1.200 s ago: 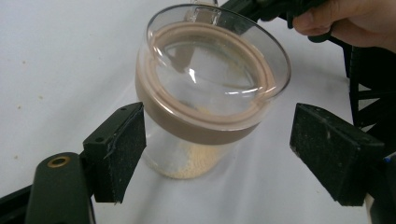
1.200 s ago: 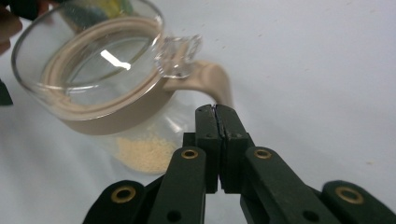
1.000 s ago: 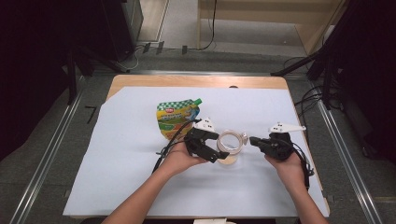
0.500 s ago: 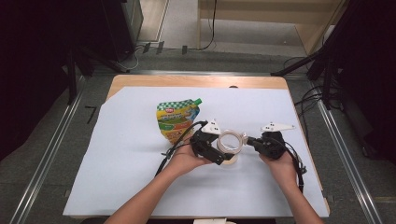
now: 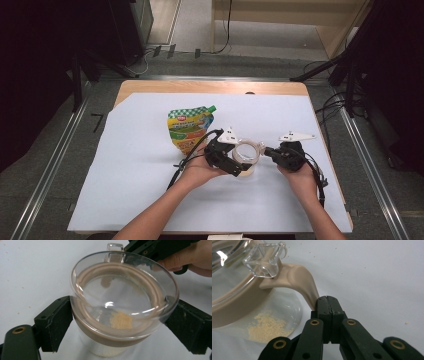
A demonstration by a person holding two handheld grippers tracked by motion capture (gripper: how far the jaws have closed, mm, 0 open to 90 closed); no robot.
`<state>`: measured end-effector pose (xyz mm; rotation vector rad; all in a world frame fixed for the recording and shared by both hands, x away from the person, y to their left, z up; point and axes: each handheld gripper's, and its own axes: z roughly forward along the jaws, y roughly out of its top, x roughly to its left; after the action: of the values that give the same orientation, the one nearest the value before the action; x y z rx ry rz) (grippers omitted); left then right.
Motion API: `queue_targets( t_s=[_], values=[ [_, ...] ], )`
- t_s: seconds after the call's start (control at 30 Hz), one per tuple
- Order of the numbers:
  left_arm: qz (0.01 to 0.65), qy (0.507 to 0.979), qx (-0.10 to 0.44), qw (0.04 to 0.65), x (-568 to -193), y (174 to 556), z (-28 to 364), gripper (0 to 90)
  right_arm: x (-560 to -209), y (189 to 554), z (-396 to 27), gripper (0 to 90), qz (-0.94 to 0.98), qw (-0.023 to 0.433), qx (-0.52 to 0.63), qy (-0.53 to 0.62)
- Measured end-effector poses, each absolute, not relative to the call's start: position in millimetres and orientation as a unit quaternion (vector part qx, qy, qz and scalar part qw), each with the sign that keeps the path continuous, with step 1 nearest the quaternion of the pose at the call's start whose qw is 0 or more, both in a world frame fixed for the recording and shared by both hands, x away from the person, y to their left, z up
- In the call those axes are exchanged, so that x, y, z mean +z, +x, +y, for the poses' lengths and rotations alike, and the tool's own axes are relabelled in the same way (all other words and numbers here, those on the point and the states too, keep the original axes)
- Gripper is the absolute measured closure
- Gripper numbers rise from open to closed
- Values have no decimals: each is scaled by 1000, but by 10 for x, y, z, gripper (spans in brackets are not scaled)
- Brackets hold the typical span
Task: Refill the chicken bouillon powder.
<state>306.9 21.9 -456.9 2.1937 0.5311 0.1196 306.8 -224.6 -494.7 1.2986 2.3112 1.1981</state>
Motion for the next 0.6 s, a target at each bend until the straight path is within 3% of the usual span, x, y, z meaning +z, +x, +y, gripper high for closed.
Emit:
queue_targets(
  t_s=[0.6],
  values=[
    [206,882,51,421,-4424,3084,178,125,-4948,3063,-2249,900,788,116,409,445]
  ],
)
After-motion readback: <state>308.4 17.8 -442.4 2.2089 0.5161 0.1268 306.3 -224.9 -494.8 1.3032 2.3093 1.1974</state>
